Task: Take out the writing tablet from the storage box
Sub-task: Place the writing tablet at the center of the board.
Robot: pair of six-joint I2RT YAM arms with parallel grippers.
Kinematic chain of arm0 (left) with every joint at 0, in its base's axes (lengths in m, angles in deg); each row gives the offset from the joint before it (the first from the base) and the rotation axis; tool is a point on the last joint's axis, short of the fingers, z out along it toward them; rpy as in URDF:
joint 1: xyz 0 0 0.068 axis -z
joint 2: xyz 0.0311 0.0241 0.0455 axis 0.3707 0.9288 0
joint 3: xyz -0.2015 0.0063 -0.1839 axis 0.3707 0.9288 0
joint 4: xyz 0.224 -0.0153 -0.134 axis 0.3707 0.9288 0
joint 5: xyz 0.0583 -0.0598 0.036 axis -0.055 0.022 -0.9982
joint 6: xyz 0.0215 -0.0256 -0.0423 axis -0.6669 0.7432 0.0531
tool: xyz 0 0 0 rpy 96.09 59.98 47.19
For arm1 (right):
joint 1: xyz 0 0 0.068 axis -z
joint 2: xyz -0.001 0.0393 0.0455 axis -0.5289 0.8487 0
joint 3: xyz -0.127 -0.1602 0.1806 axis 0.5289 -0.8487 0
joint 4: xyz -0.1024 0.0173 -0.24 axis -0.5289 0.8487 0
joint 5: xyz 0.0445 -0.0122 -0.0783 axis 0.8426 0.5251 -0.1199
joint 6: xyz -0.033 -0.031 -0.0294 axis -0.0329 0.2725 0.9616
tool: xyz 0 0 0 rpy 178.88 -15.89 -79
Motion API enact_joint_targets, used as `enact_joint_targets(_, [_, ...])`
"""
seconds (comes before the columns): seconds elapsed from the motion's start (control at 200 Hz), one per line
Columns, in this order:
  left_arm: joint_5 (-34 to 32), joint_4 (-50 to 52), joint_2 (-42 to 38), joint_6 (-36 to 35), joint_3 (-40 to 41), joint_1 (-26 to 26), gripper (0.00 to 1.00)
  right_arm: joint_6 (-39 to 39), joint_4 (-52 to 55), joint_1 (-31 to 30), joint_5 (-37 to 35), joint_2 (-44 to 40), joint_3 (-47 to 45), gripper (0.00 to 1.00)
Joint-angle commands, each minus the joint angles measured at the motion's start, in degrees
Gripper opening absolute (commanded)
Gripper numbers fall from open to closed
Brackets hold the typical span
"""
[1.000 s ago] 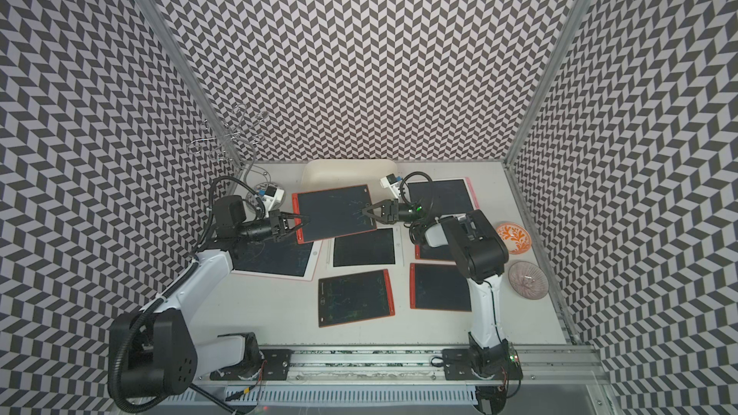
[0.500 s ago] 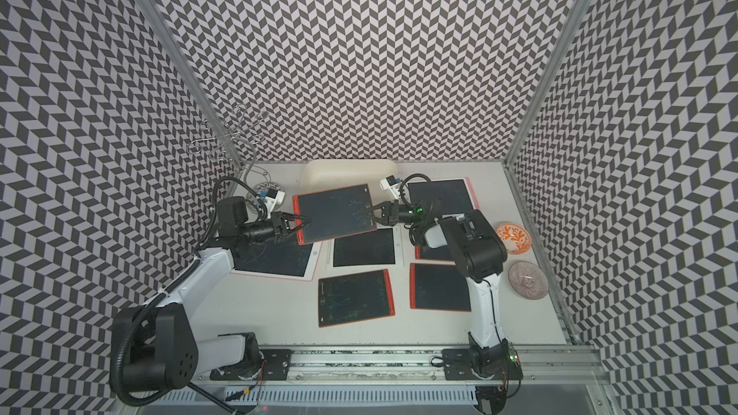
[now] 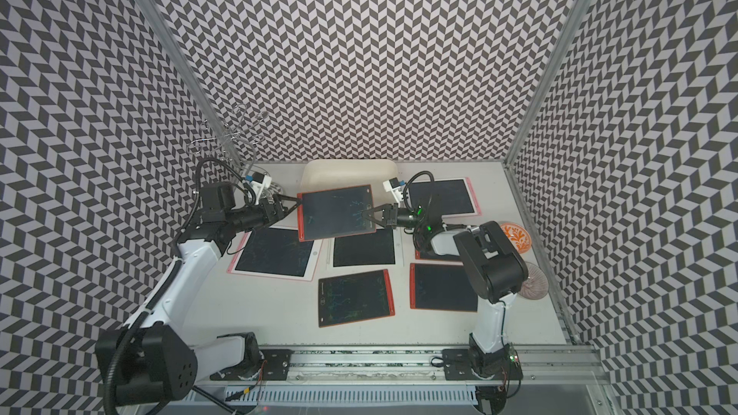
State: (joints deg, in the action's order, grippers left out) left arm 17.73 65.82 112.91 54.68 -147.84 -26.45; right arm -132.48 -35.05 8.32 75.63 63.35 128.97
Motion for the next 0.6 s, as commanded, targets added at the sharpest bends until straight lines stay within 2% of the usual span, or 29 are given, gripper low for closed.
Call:
enact_joint_targets(0.0, [-9.28,8.54,-2.93,-3.83,-3.98,-1.36,0.99,3.64,6.07,-2.74,-5.84,-4.54,-1.13,0.00])
enact_joint_targets(0.12, [-12.47,11.26,-5.07,-4.43,-6.15,-1.73,0.99,2.40,8.71,-6.16,-9.85,-7.10,-3.43,0.00])
enact_joint_targets(0.255, [-12.51,12.28,-6.11,-4.05,-7.30,-1.82,0.99,0.98,12.70,-11.71,-14.56,-9.83,-6.06,0.00])
enact_joint_targets(0.596, [-9.82,10.72,-6.08,-2.07,-6.38,-1.82,0.99,-8.57,7.80,-26.00,-32.20,-12.97,-14.08,0.00])
